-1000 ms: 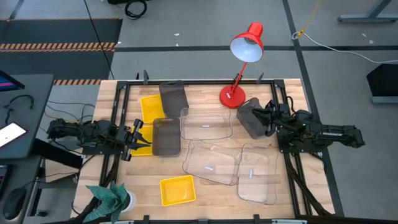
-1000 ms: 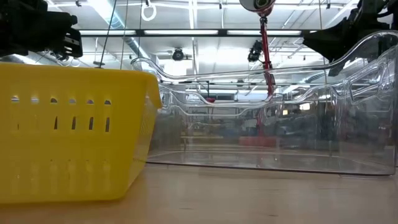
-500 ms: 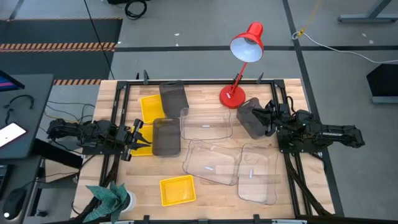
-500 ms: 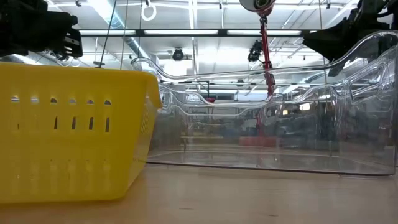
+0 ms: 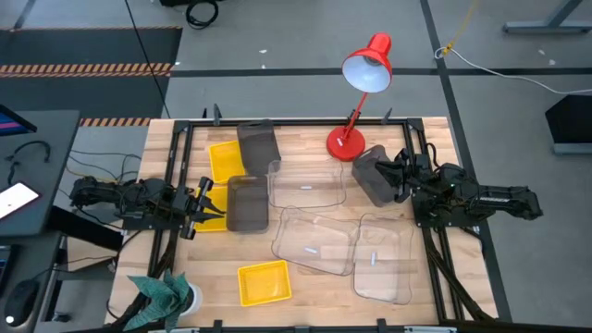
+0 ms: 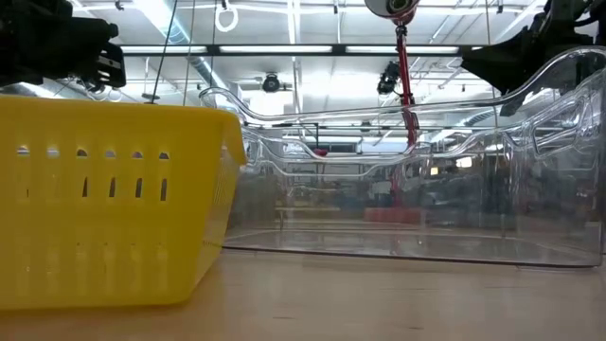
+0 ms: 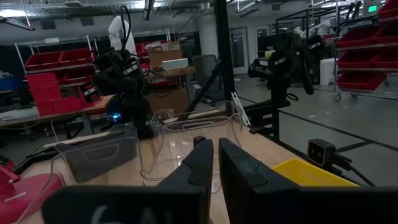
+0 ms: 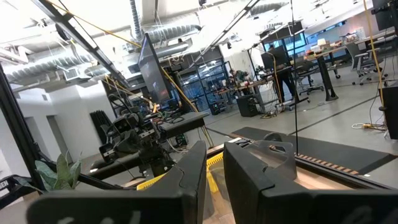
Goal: Stack baskets by color
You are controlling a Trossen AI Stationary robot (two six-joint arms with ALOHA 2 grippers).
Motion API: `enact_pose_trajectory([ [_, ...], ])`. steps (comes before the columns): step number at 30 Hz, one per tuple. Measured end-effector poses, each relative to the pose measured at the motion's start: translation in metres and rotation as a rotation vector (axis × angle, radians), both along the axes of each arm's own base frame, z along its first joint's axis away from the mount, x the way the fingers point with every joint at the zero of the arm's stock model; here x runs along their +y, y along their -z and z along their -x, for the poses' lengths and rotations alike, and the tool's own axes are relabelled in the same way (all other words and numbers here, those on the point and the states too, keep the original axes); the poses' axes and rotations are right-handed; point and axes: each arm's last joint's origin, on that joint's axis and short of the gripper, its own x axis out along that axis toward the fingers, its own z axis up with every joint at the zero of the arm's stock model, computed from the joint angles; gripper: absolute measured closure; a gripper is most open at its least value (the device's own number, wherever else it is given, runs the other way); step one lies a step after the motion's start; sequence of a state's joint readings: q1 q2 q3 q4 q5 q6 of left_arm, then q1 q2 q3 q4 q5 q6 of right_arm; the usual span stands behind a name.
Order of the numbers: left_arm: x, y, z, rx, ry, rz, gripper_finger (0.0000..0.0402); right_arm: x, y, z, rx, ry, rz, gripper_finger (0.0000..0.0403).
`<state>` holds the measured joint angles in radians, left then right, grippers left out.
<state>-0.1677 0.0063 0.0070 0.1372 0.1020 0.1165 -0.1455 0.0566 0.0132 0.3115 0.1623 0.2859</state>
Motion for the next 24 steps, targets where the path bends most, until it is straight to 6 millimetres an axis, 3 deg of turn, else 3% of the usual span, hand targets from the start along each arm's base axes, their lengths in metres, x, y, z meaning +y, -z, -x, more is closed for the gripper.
enact_pose_trajectory([
  [17,0.0,0.0001,0.0,0.0,0.0,0.0,0.0364,0.0,-0.0002,0.0001,-0.003,0.0,0.0,0.0341],
  [24,0.0,0.0,0.0,0.0,0.0,0.0,0.0367,0.0004,-0.0092,0.003,-0.1,0.001,0.014,0.0341],
])
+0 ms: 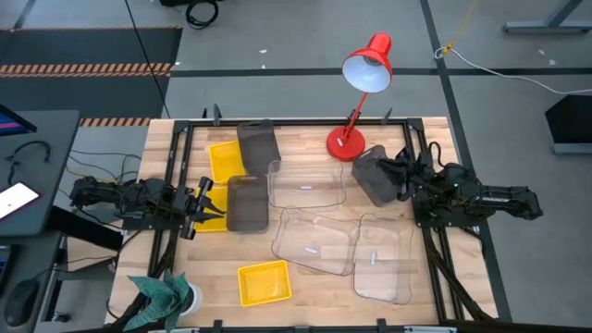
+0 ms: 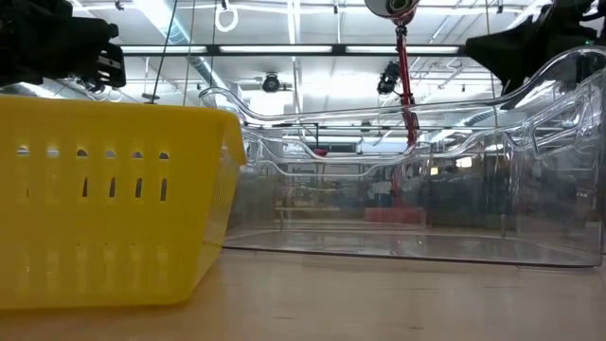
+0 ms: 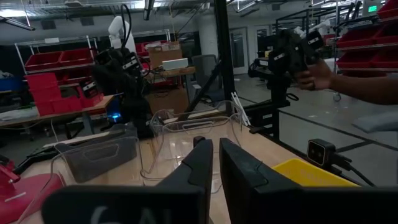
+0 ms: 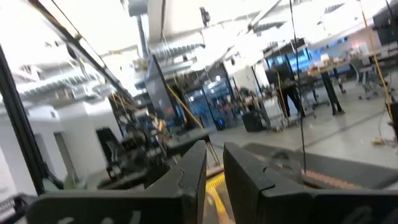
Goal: Stack baskets by color
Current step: Stack the bottom right transparent bin on the bottom left transparent bin
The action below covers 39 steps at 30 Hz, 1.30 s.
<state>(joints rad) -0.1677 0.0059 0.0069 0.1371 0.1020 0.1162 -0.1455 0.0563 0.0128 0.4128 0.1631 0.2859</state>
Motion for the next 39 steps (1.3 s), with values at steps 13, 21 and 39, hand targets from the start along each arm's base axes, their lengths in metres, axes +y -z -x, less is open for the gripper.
enact_pose_trajectory([
  [13,0.0,0.0,0.0,0.0,0.0,0.0,0.0363,-0.002,-0.008,0.001,-0.106,0.048,-0.082,0.0341],
  [21,0.0,0.0,0.0,0.0,0.0,0.0,0.0371,-0.004,0.007,-0.018,0.063,0.001,-0.115,0.0341],
  [39,0.0,0.0,0.0,0.001,0.0,0.0,0.0373,0.011,0.001,-0.044,0.343,-0.147,-0.061,0.0346],
])
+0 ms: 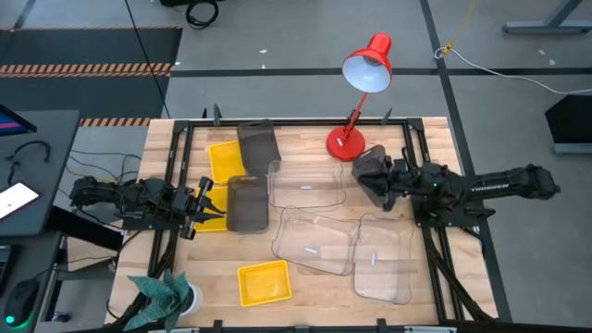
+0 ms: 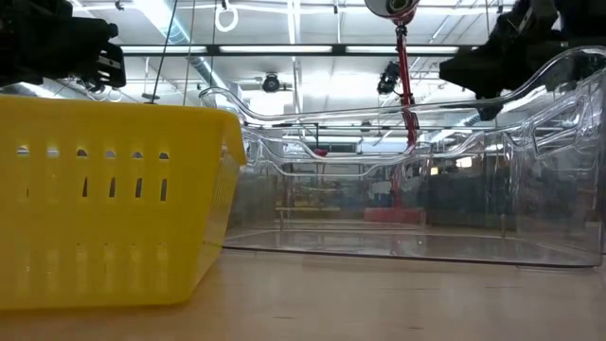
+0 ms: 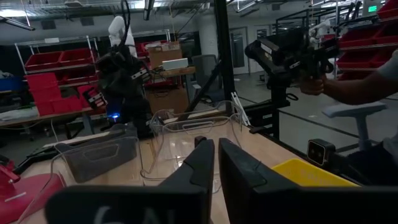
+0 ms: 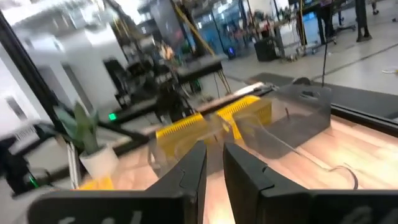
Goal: Stack baskets by color
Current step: Stack the bottom right transparent bin on the bottom left transparent bin
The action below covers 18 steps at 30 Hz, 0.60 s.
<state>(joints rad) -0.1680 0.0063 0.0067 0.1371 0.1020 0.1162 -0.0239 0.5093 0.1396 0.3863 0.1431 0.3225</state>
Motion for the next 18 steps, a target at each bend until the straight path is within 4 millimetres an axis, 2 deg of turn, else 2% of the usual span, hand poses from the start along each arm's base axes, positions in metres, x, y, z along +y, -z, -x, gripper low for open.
enact_pose_trajectory([
  [7,0.0,0.0,0.0,-0.001,-0.001,0.0,0.0373,0.014,-0.028,-0.016,0.201,-0.021,0.085,0.0353],
  [12,0.0,0.0,0.0,-0.001,-0.001,0.0,0.0367,0.02,-0.037,-0.025,0.347,-0.029,0.076,0.0353],
  [18,0.0,0.0,0.0,0.0,0.0,0.0,0.0368,0.024,-0.039,-0.03,0.587,-0.069,0.085,0.0354],
])
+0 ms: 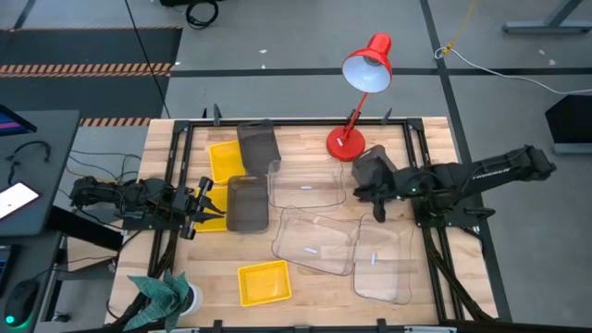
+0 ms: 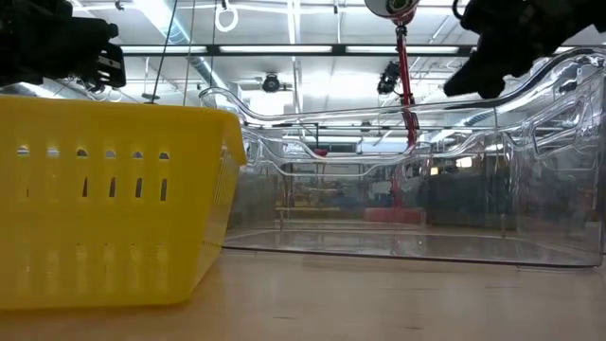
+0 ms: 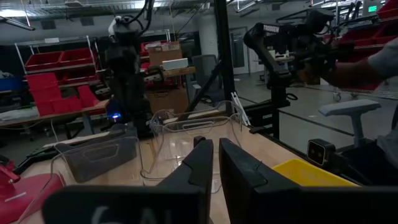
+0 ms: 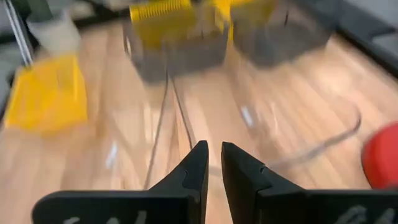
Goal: Stack baskets by color
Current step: Stack the bottom right transparent bin on the bottom left transparent bin
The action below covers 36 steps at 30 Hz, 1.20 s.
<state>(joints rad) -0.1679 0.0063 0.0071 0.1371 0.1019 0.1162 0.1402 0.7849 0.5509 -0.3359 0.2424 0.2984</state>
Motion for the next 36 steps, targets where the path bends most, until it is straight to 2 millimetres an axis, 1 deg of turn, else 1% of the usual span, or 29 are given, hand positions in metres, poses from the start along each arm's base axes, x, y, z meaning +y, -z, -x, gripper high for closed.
enact_pose_trajectory([
  [4,0.0,0.0,0.0,0.0,0.0,0.0,0.0373,0.002,-0.01,-0.004,0.16,-0.006,-0.037,0.0354],
  [14,0.0,0.0,0.0,0.0,-0.001,0.0,0.0365,0.011,-0.021,-0.026,0.499,-0.073,0.033,0.0348],
  [18,0.0,0.0,0.0,0.0,0.0,0.0,0.0369,0.013,-0.023,-0.034,0.602,-0.099,0.041,0.0321],
  [23,0.0,0.0,0.0,0.0,0.0,0.0,0.0376,0.016,-0.027,-0.041,0.693,-0.142,0.025,0.0269],
  [26,0.0,0.0,0.0,0.0,-0.001,0.0,0.0375,0.017,-0.03,-0.04,0.759,-0.182,-0.005,0.0244],
  [28,0.0,0.0,0.0,-0.001,0.0,0.0,0.0373,0.017,-0.03,-0.038,0.817,-0.205,0.005,0.0235],
  [31,0.0,0.0,0.0,0.0,0.0,0.0,0.0369,0.016,-0.028,-0.032,0.886,-0.218,0.011,0.0232],
  [36,0.0,0.0,0.0,0.0,0.0,0.0,0.0366,0.016,-0.023,-0.028,0.922,-0.22,0.004,0.0237],
])
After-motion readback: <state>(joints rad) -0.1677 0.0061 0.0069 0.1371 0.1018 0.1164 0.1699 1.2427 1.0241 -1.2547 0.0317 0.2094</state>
